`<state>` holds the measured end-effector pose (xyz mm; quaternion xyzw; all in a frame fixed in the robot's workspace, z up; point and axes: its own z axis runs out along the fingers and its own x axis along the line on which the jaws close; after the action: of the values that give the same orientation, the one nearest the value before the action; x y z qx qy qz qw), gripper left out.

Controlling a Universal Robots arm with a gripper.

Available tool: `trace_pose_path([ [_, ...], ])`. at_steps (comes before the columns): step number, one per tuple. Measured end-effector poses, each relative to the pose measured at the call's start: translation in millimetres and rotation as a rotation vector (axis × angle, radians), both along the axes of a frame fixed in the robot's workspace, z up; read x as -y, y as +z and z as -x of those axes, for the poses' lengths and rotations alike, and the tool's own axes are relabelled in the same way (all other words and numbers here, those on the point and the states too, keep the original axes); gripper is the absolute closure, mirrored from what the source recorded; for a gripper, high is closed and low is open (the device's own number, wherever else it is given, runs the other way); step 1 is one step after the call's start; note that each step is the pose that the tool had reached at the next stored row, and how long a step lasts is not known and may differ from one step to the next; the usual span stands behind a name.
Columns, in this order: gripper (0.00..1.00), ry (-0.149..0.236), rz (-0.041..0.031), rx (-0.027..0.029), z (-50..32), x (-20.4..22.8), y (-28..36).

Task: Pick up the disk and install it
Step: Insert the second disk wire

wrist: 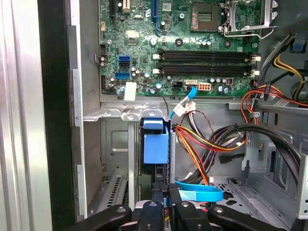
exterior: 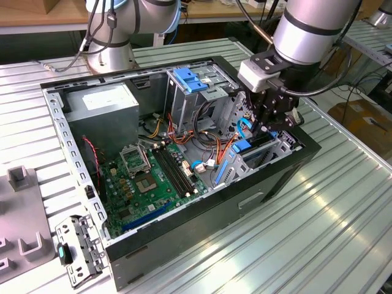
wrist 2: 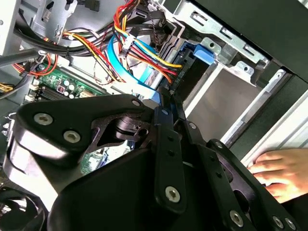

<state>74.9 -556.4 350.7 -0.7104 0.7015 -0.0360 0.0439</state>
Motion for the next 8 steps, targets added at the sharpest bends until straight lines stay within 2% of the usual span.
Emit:
trace_pose_path([
  [1, 0.84, 0.007, 0.0001, 0.0007, 0.0, 2.1, -0.5],
  [2, 0.84, 0.007, 0.0000, 0.0007, -1.0, 2.2, -1.9],
  [4, 0.84, 0.007, 0.0001, 0.0008, -1.9, -0.6, -4.4],
  [8, 0.84, 0.007, 0.0003, 0.0007, -1.9, -0.6, -8.0],
])
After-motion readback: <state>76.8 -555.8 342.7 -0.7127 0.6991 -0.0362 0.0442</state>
